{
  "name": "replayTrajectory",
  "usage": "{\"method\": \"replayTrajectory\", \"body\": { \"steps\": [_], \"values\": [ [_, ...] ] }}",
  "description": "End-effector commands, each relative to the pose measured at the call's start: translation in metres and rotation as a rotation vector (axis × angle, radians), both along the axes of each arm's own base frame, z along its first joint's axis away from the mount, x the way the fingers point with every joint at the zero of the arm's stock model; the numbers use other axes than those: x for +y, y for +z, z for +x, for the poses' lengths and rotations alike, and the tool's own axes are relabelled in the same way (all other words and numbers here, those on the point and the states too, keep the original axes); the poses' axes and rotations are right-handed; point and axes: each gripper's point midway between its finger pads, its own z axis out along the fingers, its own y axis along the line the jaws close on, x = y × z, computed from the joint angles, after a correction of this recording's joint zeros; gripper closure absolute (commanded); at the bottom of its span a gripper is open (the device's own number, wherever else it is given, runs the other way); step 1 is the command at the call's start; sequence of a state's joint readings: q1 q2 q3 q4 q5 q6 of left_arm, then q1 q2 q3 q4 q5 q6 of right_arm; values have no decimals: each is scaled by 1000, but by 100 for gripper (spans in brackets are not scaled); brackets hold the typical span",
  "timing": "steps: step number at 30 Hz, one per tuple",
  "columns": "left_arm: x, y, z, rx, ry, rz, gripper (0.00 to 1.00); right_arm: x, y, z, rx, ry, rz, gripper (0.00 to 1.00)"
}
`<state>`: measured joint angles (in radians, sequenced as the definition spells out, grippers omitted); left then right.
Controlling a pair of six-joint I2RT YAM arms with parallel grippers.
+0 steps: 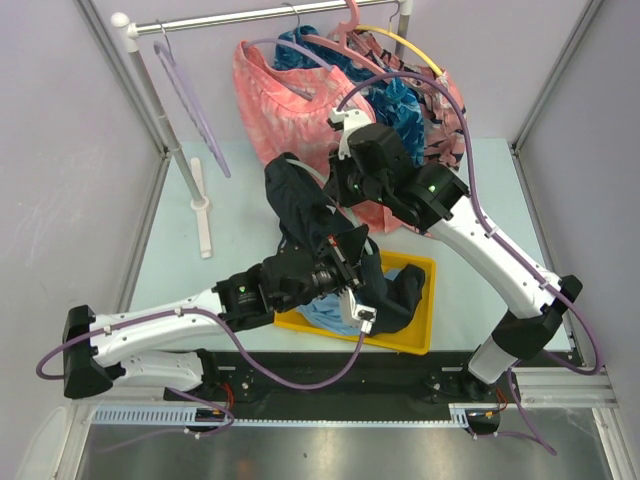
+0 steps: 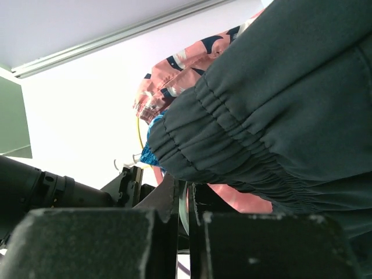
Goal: Place the shorts on the hanger
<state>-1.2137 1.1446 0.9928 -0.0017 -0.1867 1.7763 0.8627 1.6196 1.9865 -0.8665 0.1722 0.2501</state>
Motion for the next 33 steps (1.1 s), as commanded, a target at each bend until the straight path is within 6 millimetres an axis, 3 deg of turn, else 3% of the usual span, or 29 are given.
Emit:
{"method": "replayTrajectory", "body": {
  "steps": [1, 4, 7, 8, 11, 17, 18, 20, 21, 22, 23, 24, 26, 27, 28, 29, 31, 33],
  "values": [
    [7, 33, 0, -61, 15, -86, 100, 1, 70, 4, -160, -18, 161, 85],
    [10, 49, 1, -91, 5, -114, 100, -6, 92, 7, -223, -34, 184, 82],
    [14, 66, 7, -127, 10, -129, 100, -15, 119, 7, -277, -36, 227, 46],
    [15, 68, 10, -135, 12, -127, 100, -21, 126, 11, -288, -47, 242, 28],
    [23, 87, 24, -189, 39, -136, 100, -40, 155, 9, -343, -52, 315, 0],
    [28, 121, 42, -265, 52, -154, 100, -81, 206, 0, -511, -96, 430, 0],
    [34, 136, 49, -292, 69, -169, 100, -89, 211, 1, -542, -112, 422, 0],
    [36, 145, 64, -325, 84, -168, 100, -102, 221, 1, -586, -150, 427, 0],
    [42, 165, 68, -351, 102, -199, 100, -107, 224, 1, -601, -164, 421, 0],
    [35, 165, 76, -354, 91, -191, 100, -112, 222, 6, -607, -182, 415, 0],
    [42, 174, 87, -370, 116, -199, 100, -116, 223, 5, -614, -188, 416, 0],
    [44, 193, 90, -397, 113, -231, 100, -118, 222, 6, -618, -195, 412, 0],
    [45, 198, 112, -399, 137, -233, 100, -123, 217, 9, -616, -208, 406, 0],
    [49, 219, 112, -424, 133, -265, 100, -124, 215, 9, -613, -209, 401, 0],
    [51, 226, 117, -434, 140, -272, 100, -125, 216, 9, -616, -209, 402, 0],
    [52, 222, 135, -435, 162, -257, 100, -125, 213, 10, -612, -211, 395, 0],
    [57, 237, 143, -471, 156, -272, 100, -126, 212, 10, -619, -212, 390, 0],
    [65, 246, 165, -494, 189, -273, 100, -127, 210, 10, -617, -211, 381, 0]
  ]
}}
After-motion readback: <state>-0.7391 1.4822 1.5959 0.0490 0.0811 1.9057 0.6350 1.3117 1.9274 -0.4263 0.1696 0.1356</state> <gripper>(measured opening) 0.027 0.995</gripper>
